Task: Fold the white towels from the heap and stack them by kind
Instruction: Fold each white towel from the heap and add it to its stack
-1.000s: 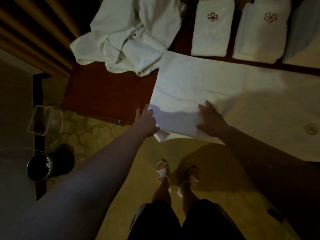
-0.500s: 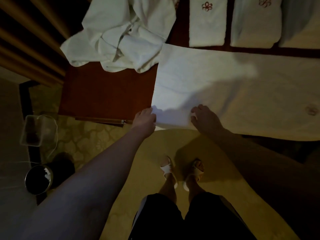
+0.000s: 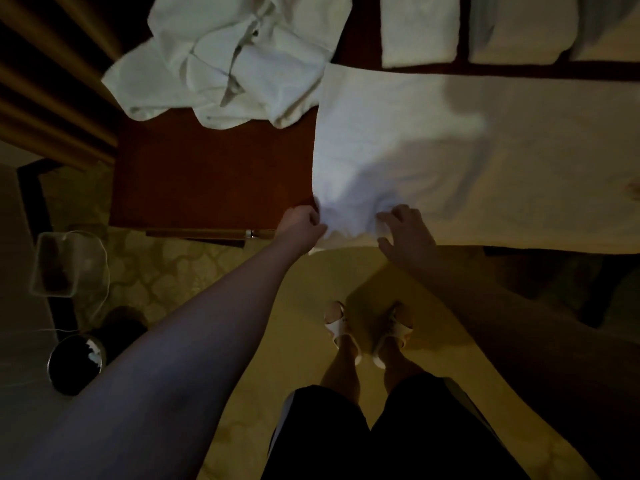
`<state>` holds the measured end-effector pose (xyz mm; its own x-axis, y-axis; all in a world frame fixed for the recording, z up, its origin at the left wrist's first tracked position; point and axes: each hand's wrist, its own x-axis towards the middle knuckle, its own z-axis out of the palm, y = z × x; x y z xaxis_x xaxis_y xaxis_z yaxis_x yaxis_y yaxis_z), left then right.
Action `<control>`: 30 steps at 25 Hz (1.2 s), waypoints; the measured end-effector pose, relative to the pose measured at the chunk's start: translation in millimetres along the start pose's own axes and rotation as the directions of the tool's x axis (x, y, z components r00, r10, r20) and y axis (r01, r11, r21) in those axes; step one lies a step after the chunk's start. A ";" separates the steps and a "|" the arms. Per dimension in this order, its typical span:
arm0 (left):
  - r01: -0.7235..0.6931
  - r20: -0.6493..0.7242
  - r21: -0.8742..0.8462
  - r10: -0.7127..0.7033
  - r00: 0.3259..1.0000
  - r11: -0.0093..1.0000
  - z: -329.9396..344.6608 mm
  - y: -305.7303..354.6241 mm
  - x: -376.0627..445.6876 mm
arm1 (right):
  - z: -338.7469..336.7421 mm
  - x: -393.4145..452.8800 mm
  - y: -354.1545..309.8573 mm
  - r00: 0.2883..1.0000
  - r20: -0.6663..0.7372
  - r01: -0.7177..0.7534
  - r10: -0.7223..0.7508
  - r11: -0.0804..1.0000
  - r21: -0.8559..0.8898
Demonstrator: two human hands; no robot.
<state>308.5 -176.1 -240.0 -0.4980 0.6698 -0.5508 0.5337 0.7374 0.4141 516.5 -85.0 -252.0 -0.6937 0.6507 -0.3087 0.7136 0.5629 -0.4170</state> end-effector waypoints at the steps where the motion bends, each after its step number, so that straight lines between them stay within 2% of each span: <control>1: -0.026 -0.006 -0.064 0.025 1.000 0.998 -2.0 2.6 0.3 | -0.3 -2.9 -0.2 1.000 0.017 0.005 -0.005 1.000 0.002; 3: -0.029 -0.038 -0.290 0.019 0.999 0.957 -6.4 12.7 -2.9 | -0.9 -8.1 -2.1 1.000 0.028 0.000 -0.002 0.999 0.048; 4: 0.003 -0.033 -0.447 -0.020 0.999 0.894 -9.6 18.6 -6.1 | -0.8 -7.9 -2.7 1.000 0.015 -0.019 0.017 0.995 0.094; 6: 0.073 0.021 -0.707 -0.083 0.996 0.703 -17.5 29.8 -12.9 | -7.3 -6.1 -8.3 0.998 0.010 -0.055 0.054 0.978 0.202; 7: 0.080 0.039 -0.772 -0.078 0.996 0.631 -21.3 33.2 -14.2 | -10.6 -3.6 -11.1 0.998 0.026 -0.056 0.051 0.966 0.254; 8: 0.071 0.047 -0.793 -0.055 0.997 0.605 -23.4 34.6 -13.5 | -10.8 -0.2 -10.9 0.997 0.061 -0.070 0.053 0.946 0.318; 10: 0.057 0.059 -0.783 -0.018 0.998 0.620 -26.9 36.0 -11.6 | -12.3 3.9 -11.1 0.987 0.137 -0.138 0.087 0.892 0.430; 12: 0.045 0.071 -0.752 0.013 0.997 0.658 -29.9 37.5 -10.5 | -13.7 5.2 -10.2 0.978 0.157 -0.201 0.138 0.830 0.520; 15: -0.108 0.007 -0.534 0.133 0.991 0.839 -30.5 40.0 -7.6 | -14.6 6.4 -6.5 0.981 0.073 -0.190 0.177 0.839 0.510; 18: -0.153 -0.081 -0.401 0.131 0.988 0.903 -29.2 40.6 -1.5 | -13.9 11.3 -2.0 0.977 0.038 -0.202 0.209 0.856 0.475; 19: -0.174 -0.091 -0.275 0.155 0.984 0.945 -29.2 41.4 0.6 | -14.9 11.7 -3.3 0.978 0.027 -0.196 0.207 0.865 0.462; 20: -0.214 -0.078 -0.062 0.209 0.975 0.975 -28.8 42.8 2.0 | -16.4 12.3 -5.2 0.981 0.013 -0.178 0.194 0.869 0.462; 21: -0.258 -0.026 0.133 0.263 0.964 0.957 -28.6 45.7 2.3 | -20.9 11.7 -9.7 0.986 0.023 -0.157 0.167 0.861 0.484; 22: -0.309 0.032 0.223 0.310 0.950 0.925 -28.3 50.4 2.0 | -25.6 10.6 -13.9 0.989 0.045 -0.142 0.139 0.837 0.529; 23: -0.357 0.074 0.212 0.350 0.934 0.910 -27.6 57.6 1.1 | -31.6 8.7 -17.9 0.990 0.058 -0.139 0.129 0.813 0.565; 24: -0.411 0.076 0.129 0.404 0.912 0.903 -27.7 67.6 -1.0 | -37.2 7.6 -19.3 0.987 0.054 -0.154 0.152 0.787 0.597; 25: -0.439 0.045 0.004 0.439 0.898 0.898 -28.1 77.3 -3.9 | -42.3 6.7 -19.5 0.979 0.051 -0.183 0.195 0.755 0.629; 27: -0.422 -0.055 -0.181 0.419 0.906 0.888 -28.8 89.6 -4.4 | -47.5 6.0 -17.0 0.963 0.067 -0.235 0.263 0.685 0.689; 30: -0.407 -0.147 -0.226 0.382 0.913 0.885 -35.4 102.7 -8.2 | -48.7 -0.6 -10.7 0.962 0.132 -0.269 0.239 0.744 0.611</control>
<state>343.3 -102.7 -167.3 -0.3510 0.9056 -0.2381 0.5208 0.4002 0.7540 514.0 -66.6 -205.8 -0.5093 0.6933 -0.5099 0.6582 -0.0678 -0.7498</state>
